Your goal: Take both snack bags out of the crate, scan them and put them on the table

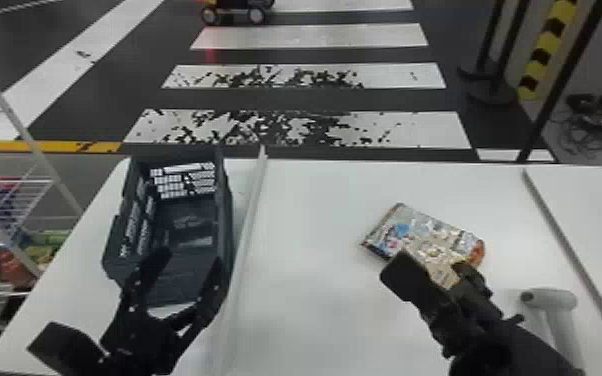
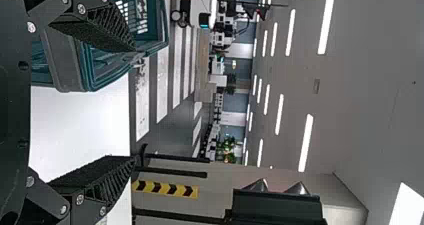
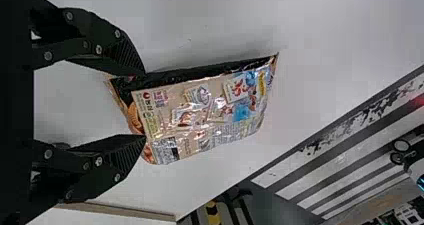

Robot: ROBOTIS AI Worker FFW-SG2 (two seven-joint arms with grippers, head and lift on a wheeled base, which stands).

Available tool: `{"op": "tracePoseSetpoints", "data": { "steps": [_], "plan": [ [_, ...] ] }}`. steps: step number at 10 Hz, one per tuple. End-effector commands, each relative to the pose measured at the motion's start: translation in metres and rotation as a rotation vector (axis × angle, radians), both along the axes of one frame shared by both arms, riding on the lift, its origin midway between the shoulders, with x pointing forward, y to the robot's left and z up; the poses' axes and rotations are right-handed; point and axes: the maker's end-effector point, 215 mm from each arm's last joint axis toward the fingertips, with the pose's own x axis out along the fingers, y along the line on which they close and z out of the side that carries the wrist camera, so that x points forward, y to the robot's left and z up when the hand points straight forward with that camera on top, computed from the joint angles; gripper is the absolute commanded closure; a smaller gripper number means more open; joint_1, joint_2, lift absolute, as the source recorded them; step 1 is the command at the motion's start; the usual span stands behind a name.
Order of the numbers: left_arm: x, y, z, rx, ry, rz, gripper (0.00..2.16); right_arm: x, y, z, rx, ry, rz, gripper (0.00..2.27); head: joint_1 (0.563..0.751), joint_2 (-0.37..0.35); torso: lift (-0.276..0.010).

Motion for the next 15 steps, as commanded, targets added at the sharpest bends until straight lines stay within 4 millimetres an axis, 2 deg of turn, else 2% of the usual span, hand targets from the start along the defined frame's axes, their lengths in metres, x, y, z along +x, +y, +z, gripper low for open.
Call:
{"op": "tracePoseSetpoints", "data": {
  "steps": [1,3,5,6,7,8,9,10,11,12,15],
  "plan": [
    [0.000,0.000,-0.001,0.000,0.002,0.000,0.25,0.001,0.011,0.005,0.168,0.034,-0.015,0.06,0.695,0.095,-0.093],
    [0.000,0.000,-0.003,-0.001,0.005,0.000,0.25,0.005,0.034,0.014,0.499,0.116,-0.021,0.07,0.695,0.110,-0.093],
    [0.000,0.001,-0.003,0.000,0.005,0.002,0.25,0.007,0.049,0.026,0.747,0.165,-0.032,0.08,0.695,0.141,-0.093],
    [0.000,0.001,-0.003,0.000,0.005,0.001,0.25,0.012,0.057,0.039,0.894,0.181,-0.040,0.08,0.695,0.152,-0.093],
    [0.000,0.000,-0.003,-0.002,0.005,0.001,0.25,0.016,0.061,0.046,0.996,0.193,-0.050,0.09,0.695,0.163,-0.093],
    [0.001,0.001,-0.002,-0.001,0.004,0.003,0.25,0.023,0.060,0.048,1.027,0.180,-0.056,0.20,0.695,0.168,-0.093],
    [0.000,0.001,-0.003,-0.001,0.005,0.002,0.25,0.027,0.063,0.051,1.074,0.185,-0.058,0.45,0.695,0.171,-0.093],
    [0.000,0.001,-0.003,-0.001,0.005,0.002,0.25,0.029,0.064,0.052,1.105,0.189,-0.060,0.94,0.695,0.172,-0.093],
    [0.000,0.001,-0.004,-0.001,0.007,0.004,0.25,0.031,0.065,0.050,1.120,0.192,-0.065,1.81,0.695,0.174,-0.093],
    [0.000,0.001,-0.004,-0.001,0.007,0.004,0.25,0.033,0.064,0.049,1.138,0.191,-0.075,2.25,0.695,0.175,-0.093],
    [0.000,0.002,-0.007,-0.001,0.011,0.005,0.25,0.069,0.065,0.062,1.206,0.049,-0.028,2.25,0.695,0.173,-0.093]
  ]
}}
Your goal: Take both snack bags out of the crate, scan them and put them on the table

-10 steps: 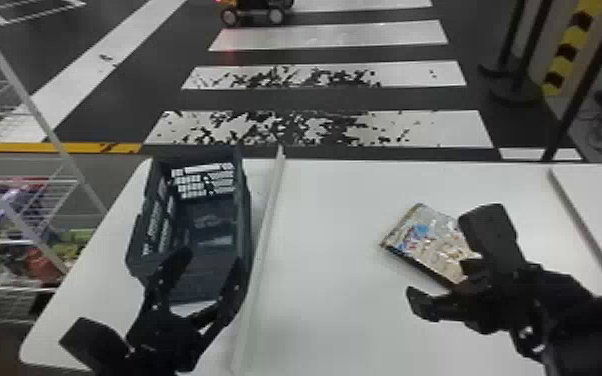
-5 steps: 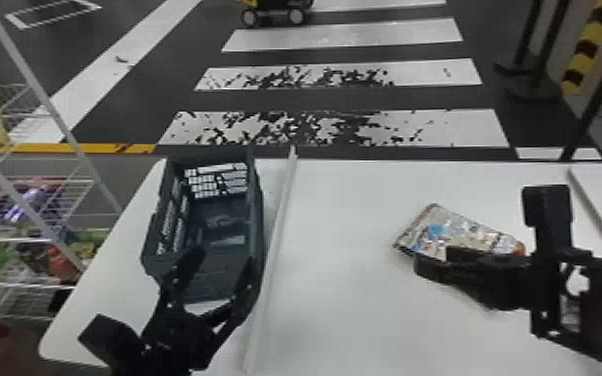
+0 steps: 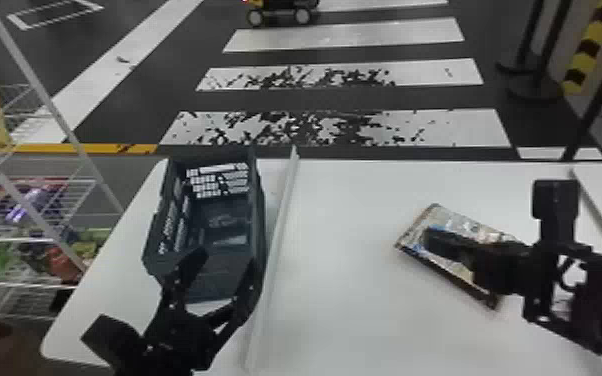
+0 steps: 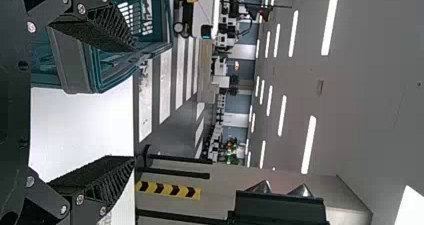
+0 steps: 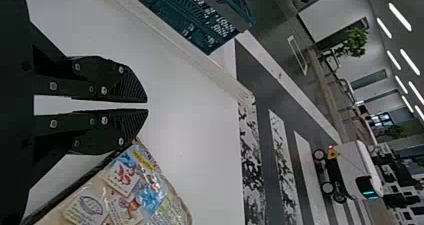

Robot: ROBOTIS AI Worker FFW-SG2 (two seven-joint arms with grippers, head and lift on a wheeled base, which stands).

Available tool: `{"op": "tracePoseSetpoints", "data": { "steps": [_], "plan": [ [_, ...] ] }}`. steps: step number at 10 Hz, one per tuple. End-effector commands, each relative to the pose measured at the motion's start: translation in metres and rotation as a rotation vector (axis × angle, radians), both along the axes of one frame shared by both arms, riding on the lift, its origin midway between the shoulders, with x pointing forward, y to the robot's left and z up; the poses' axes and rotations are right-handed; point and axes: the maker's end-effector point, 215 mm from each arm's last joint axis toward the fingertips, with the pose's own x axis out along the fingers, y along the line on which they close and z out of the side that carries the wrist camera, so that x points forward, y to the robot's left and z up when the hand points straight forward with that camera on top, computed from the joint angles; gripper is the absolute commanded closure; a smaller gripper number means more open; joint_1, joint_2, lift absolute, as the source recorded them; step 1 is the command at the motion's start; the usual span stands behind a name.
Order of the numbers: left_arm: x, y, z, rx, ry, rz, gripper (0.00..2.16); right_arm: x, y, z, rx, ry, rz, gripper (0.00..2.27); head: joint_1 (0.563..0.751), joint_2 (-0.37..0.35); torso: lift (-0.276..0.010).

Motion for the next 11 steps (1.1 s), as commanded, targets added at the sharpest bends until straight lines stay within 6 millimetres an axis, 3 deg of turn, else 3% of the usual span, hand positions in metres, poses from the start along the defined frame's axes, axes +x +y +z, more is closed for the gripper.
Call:
{"op": "tracePoseSetpoints", "data": {
  "steps": [1,4,5,8,11],
  "plan": [
    [0.000,0.001,0.000,0.001,0.001,0.001,0.25,0.018,0.000,0.001,0.035,-0.054,-0.043,2.25,0.695,0.169,-0.093],
    [0.000,0.002,-0.002,0.002,0.005,0.003,0.25,0.069,-0.037,0.006,-0.041,-0.229,-0.256,2.25,0.695,0.146,-0.093],
    [0.000,0.003,-0.002,0.002,0.005,0.004,0.25,0.078,-0.047,-0.006,-0.104,-0.241,-0.294,2.25,0.695,0.126,-0.093],
    [0.001,0.003,-0.004,0.001,0.008,0.006,0.25,0.083,-0.054,-0.049,-0.251,-0.210,-0.311,2.25,0.695,0.096,-0.093],
    [0.002,0.003,-0.005,0.001,0.008,0.007,0.25,0.088,-0.066,-0.068,-0.333,-0.185,-0.300,2.25,0.695,0.092,-0.093]
  ]
}}
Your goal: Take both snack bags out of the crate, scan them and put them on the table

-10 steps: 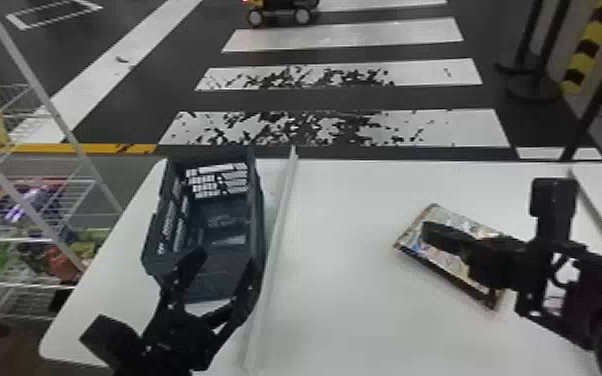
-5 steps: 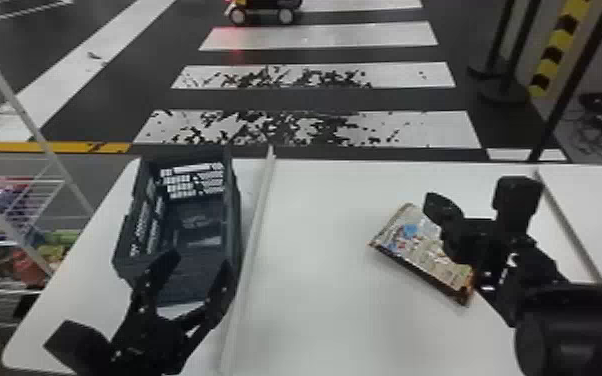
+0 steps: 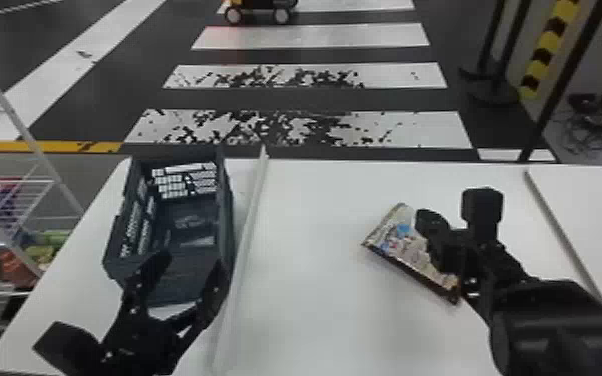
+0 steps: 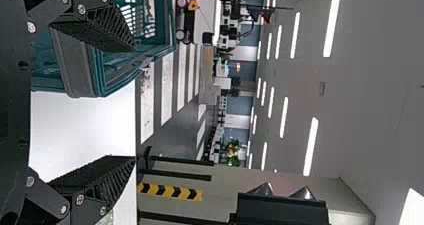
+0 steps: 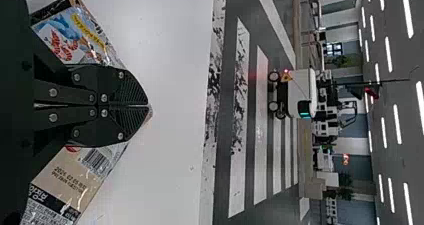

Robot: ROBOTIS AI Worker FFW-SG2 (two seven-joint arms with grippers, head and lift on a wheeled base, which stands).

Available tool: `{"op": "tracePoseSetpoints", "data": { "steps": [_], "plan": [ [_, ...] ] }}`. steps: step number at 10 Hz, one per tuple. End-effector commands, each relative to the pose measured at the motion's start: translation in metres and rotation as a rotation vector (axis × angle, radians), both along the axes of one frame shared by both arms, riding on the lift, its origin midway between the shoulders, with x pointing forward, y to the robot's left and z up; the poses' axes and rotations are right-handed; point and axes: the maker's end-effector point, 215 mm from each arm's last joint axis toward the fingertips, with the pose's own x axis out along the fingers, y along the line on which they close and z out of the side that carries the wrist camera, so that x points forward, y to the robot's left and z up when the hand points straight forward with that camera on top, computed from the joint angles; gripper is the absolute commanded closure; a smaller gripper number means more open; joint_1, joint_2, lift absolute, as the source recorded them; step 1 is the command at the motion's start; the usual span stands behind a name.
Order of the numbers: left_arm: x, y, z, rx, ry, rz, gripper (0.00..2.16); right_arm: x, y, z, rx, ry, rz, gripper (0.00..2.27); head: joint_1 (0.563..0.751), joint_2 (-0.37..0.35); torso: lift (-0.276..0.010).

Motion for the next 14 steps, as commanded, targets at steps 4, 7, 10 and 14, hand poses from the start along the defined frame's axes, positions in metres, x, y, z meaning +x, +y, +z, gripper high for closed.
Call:
{"op": "tracePoseSetpoints", "data": {
  "steps": [4,7,10,14],
  "plan": [
    [0.001,-0.001,0.000,-0.002,-0.001,-0.002,0.25,-0.007,-0.016,-0.041,-0.088,0.123,0.006,2.25,0.695,0.075,-0.093],
    [0.002,-0.001,0.000,-0.002,0.000,-0.003,0.25,-0.024,-0.029,-0.067,-0.141,0.223,-0.032,2.25,0.695,0.067,-0.093],
    [0.003,-0.001,-0.003,-0.009,0.003,-0.003,0.25,-0.056,-0.048,-0.078,-0.225,0.316,-0.096,2.25,0.695,0.046,-0.093],
    [0.004,-0.002,-0.007,-0.011,0.009,-0.008,0.25,-0.089,-0.058,-0.070,-0.282,0.387,-0.141,2.25,0.695,0.016,-0.093]
  ]
}}
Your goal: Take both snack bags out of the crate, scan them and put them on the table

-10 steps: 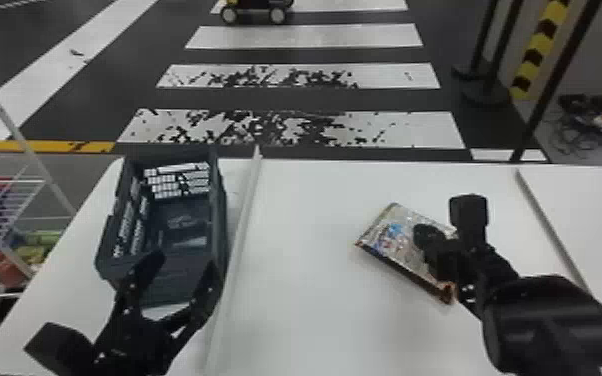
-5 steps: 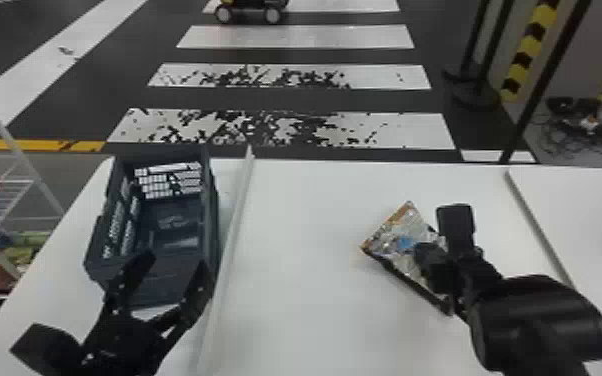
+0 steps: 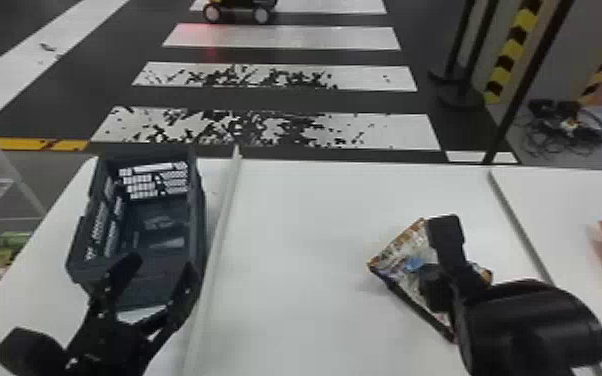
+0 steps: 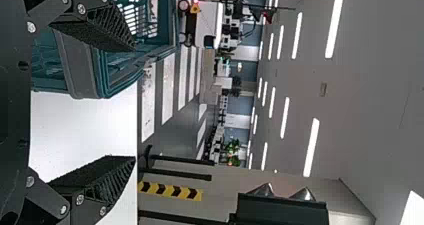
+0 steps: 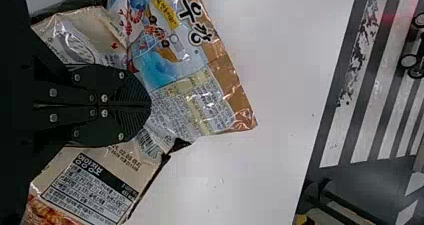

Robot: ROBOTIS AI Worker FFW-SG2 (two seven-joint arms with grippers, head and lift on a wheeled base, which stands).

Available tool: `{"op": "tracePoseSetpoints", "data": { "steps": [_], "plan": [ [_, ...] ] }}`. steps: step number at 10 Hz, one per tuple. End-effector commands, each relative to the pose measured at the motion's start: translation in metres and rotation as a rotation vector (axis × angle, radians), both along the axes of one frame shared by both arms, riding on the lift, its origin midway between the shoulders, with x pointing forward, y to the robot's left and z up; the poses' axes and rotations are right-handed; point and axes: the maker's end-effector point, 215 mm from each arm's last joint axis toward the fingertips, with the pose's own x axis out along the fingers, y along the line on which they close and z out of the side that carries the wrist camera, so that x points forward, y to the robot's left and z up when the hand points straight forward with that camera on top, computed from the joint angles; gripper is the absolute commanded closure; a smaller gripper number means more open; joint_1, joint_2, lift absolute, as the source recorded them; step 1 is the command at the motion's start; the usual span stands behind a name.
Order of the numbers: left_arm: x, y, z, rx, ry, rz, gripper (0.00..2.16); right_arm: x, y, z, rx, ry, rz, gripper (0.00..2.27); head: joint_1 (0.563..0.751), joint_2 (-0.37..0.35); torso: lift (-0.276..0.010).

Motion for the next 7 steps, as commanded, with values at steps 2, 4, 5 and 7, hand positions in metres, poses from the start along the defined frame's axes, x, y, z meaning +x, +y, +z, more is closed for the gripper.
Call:
{"op": "tracePoseSetpoints", "data": {
  "steps": [2,4,5,7],
  "plan": [
    [0.000,0.000,0.000,-0.004,0.000,0.002,0.25,0.016,0.035,0.034,0.125,-0.096,0.032,2.25,0.695,0.025,-0.093],
    [-0.001,0.003,-0.002,-0.003,0.003,0.006,0.25,0.015,0.058,0.048,0.251,-0.101,0.042,2.25,0.695,0.064,-0.093],
    [-0.001,0.003,-0.002,-0.006,0.003,0.007,0.25,0.011,0.067,0.048,0.299,-0.088,0.046,2.25,0.695,0.083,-0.093],
    [-0.001,0.003,-0.001,-0.004,0.001,0.007,0.25,0.021,0.065,0.062,0.300,-0.149,0.047,2.25,0.695,0.100,-0.093]
  ]
}}
